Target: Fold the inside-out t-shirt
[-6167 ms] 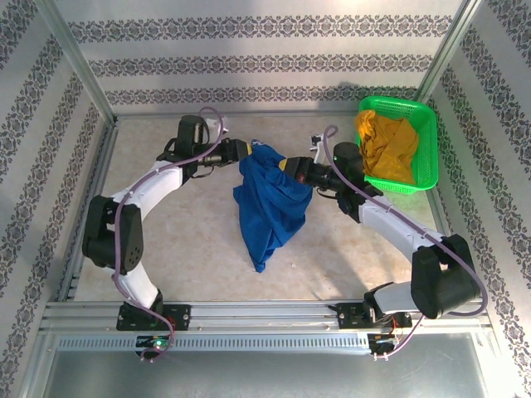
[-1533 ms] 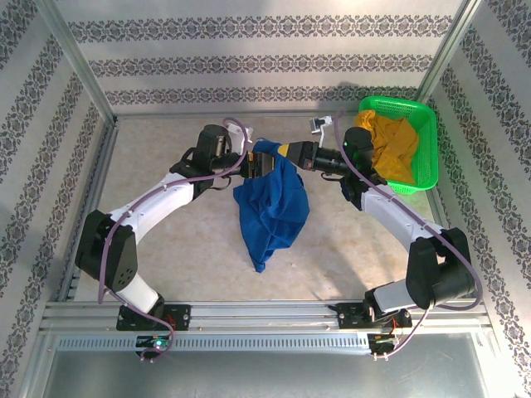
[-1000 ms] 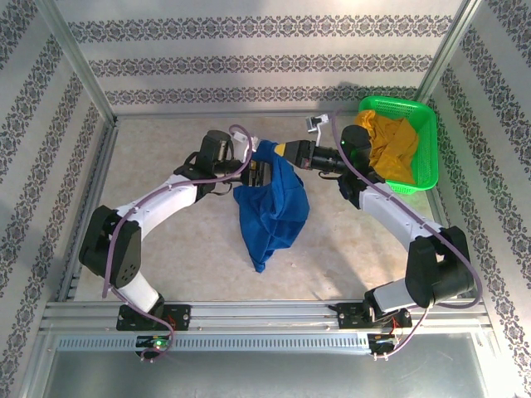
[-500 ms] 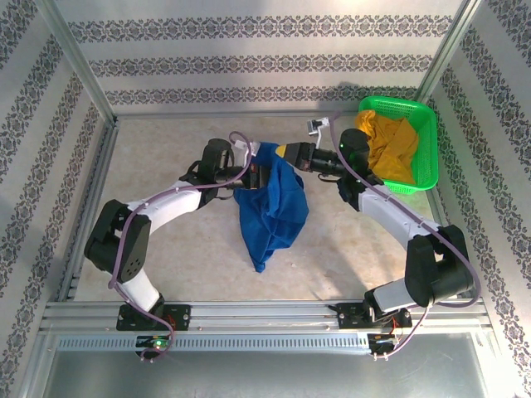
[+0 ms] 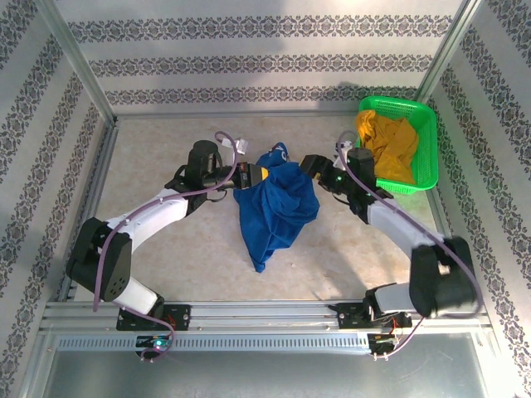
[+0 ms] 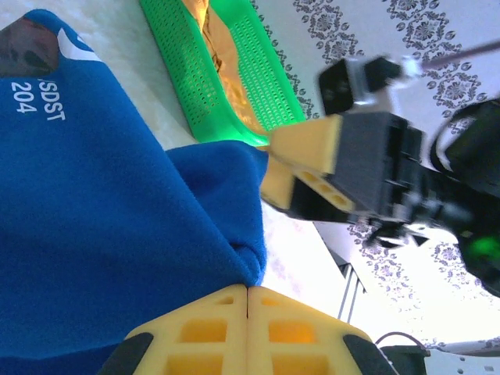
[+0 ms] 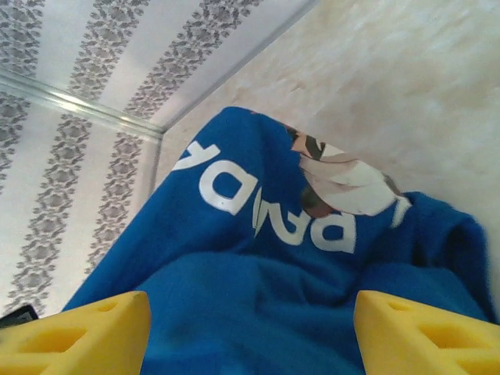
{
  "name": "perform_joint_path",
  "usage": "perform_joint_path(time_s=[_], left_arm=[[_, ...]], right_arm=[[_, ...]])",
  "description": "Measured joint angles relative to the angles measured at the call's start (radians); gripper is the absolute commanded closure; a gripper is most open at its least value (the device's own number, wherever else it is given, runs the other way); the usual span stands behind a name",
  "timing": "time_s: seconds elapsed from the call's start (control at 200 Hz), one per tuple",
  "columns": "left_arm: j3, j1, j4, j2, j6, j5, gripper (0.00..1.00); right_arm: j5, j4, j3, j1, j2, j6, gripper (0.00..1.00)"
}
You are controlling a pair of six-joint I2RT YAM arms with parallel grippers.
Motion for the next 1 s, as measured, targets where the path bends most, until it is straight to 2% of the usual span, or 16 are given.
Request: perform_joint_path(time_s=[0.165,0.28,0.415,0.555,0.585,0.62,0.699,0.739,0.869,0.999], left_arm=[[0.000,0.000,0.001,0.001,-0.009,-0.002,1.00],[0.000,0.000,0.003,0.006,-0.011,-0.002,1.00],[0.000,0.000,0.005,0.007,-0.016,0.000,1.00],[0.000,0.000,0.015,0.007,-0.031,0.002,1.00],[0.000,0.000,0.016,0.007,-0.034,0.002,1.00],[0.000,0.000,0.017,0.007,-0.037,0.002,1.00],[0.000,0.000,0.019,0.007,-0.044,-0.002,1.00],[0.000,0.001,0.019,0.007,-0.051,-0.010,1.00],[-0.014,0.028,0.018,0.007,-0.071,-0.080,1.00],[-0.026,0.089,-0.006,0.027,-0.073,-0.169,1.00]], right_arm=[[0.171,-0.164,-0.018,0.097,-0.225,-0.047,0.25],[0.242,-0.216,-0.053,0.163,-0.264,-0.046,0.24],[0.313,-0.238,-0.074,0.229,-0.172,-0.017,0.22],[0.352,-0.222,-0.001,0.269,0.046,0.006,0.23],[0.356,-0.219,0.038,0.275,0.106,0.007,0.27],[0.358,-0.211,0.080,0.281,0.166,0.007,0.38],[0.347,-0.175,0.157,0.281,0.272,-0.003,0.87],[0.329,-0.164,0.178,0.278,0.296,-0.009,1.00],[0.205,-0.122,0.169,0.237,0.259,-0.034,1.00],[-0.058,0.066,0.093,0.129,0.138,0.013,1.00]])
